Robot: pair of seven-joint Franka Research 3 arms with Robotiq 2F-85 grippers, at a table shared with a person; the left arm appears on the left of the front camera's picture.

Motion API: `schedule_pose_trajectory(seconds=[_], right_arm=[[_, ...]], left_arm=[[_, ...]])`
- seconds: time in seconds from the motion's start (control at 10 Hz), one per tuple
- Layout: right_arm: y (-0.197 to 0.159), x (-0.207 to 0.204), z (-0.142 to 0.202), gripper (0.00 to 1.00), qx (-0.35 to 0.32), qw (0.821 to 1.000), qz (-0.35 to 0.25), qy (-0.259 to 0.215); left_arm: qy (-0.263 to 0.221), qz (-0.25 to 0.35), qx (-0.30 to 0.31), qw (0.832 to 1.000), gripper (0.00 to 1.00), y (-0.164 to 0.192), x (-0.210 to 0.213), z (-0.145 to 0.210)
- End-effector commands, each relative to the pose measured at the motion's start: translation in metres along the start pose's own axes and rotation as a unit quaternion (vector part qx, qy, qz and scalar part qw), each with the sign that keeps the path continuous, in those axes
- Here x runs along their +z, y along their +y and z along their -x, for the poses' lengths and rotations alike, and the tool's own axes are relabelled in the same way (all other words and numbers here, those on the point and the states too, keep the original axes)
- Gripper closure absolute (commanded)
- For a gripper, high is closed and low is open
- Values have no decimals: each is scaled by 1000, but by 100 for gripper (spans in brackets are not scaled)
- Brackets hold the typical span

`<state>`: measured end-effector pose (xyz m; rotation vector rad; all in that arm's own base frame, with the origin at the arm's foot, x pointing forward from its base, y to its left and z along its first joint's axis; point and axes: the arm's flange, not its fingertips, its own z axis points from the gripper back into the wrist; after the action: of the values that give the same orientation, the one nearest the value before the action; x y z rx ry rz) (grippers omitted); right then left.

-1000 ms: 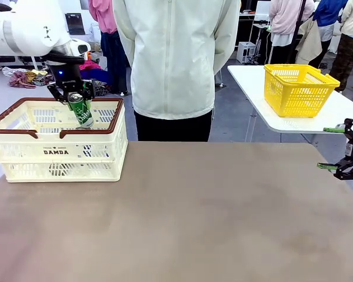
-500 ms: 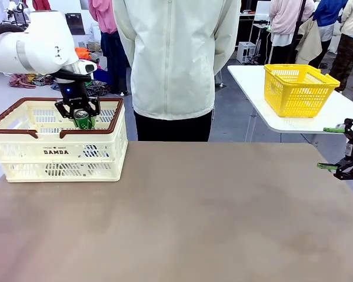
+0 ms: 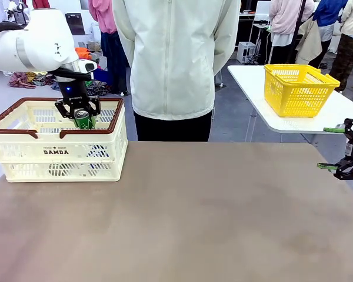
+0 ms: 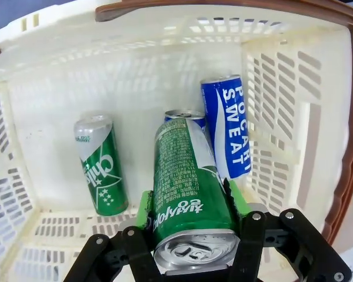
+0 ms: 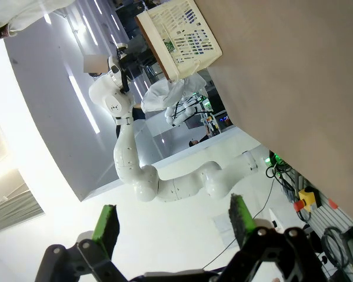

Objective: Place the drinks into the Shopping basket.
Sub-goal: Pick up one drink and place it into the Shopping basket.

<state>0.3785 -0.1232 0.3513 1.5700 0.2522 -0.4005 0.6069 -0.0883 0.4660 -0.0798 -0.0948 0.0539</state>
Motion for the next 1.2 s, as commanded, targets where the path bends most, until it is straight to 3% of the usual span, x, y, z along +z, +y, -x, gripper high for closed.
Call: schedule_pose_trajectory(seconds=[0.0,0.1,0.2,1.1], right_arm=[[4,0,2,0,-5,1000,6,4],[4,0,2,0,-5,1000,6,4],[4,0,2,0,-5,1000,6,4],[4,0,2,0,-5,1000,6,4]], left_arm=[[2,17,-5,1000,64,0,8,-2],[7,14,-6,1000,6,0,8,-2],[7,14,-7,1000,0,0,8,-3],[-3,22,-9,1000,0,-2,19,5]])
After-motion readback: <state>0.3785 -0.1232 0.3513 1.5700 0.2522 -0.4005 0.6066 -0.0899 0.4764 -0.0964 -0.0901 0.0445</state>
